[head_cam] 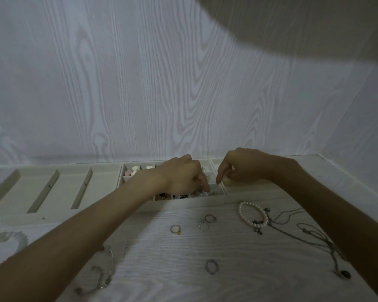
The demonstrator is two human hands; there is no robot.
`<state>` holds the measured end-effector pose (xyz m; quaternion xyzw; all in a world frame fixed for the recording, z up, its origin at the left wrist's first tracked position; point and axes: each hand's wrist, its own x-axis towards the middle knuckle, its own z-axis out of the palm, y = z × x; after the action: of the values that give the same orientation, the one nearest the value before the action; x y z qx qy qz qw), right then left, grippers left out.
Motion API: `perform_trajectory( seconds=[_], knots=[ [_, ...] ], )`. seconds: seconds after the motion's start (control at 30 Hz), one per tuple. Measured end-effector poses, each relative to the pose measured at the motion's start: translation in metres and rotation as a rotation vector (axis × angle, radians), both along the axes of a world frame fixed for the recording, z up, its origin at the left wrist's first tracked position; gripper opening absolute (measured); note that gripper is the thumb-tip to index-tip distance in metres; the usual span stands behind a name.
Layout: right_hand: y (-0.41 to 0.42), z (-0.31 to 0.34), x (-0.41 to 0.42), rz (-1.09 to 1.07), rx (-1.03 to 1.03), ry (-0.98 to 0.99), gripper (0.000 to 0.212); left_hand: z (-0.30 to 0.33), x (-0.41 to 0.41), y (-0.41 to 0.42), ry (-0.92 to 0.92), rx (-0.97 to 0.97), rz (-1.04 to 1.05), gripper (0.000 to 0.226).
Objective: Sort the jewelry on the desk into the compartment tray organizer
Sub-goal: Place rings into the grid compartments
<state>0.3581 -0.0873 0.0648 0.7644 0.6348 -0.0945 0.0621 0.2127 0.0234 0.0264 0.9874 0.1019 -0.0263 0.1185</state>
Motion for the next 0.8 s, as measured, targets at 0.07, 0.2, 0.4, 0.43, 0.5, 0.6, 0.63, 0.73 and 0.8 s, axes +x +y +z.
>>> perform_trajectory(
  seconds=[0.07, 0.2, 0.4, 0.43, 0.5, 0.6, 0.63, 0.73, 0.8],
  knots=[
    [-0.002, 0.001, 0.002, 0.044, -0.05, -0.025, 0.048, 0.001, 0.004, -0.003, 0.041, 0.064, -0.05, 0.032],
    [-0.002, -0.009, -0.001, 0.11, -0.108, -0.095, 0.053, 0.002, 0.015, -0.009, 0.139, 0.195, -0.115, 0.033],
    [0.002, -0.02, 0.0, 0.125, -0.171, -0.139, 0.055, -0.002, 0.02, -0.01, 0.184, 0.276, -0.125, 0.036],
    [0.002, -0.02, 0.0, 0.122, -0.175, -0.144, 0.055, -0.002, 0.021, -0.01, 0.179, 0.289, -0.119, 0.037],
    [0.003, -0.021, 0.0, 0.122, -0.175, -0.166, 0.054, -0.003, 0.022, -0.009, 0.153, 0.316, -0.1, 0.037],
    [0.004, -0.022, -0.002, 0.134, -0.153, -0.204, 0.051, -0.004, 0.024, -0.008, 0.127, 0.343, -0.067, 0.037],
    [0.003, -0.021, -0.003, 0.132, -0.141, -0.198, 0.05, -0.004, 0.024, -0.008, 0.123, 0.353, -0.064, 0.037],
    [-0.003, -0.011, 0.001, 0.092, -0.063, -0.131, 0.047, 0.002, 0.023, -0.006, 0.099, 0.318, -0.063, 0.032],
    [-0.008, -0.003, 0.007, 0.079, -0.01, -0.117, 0.05, 0.009, 0.02, -0.002, 0.086, 0.235, -0.052, 0.031]
  ],
)
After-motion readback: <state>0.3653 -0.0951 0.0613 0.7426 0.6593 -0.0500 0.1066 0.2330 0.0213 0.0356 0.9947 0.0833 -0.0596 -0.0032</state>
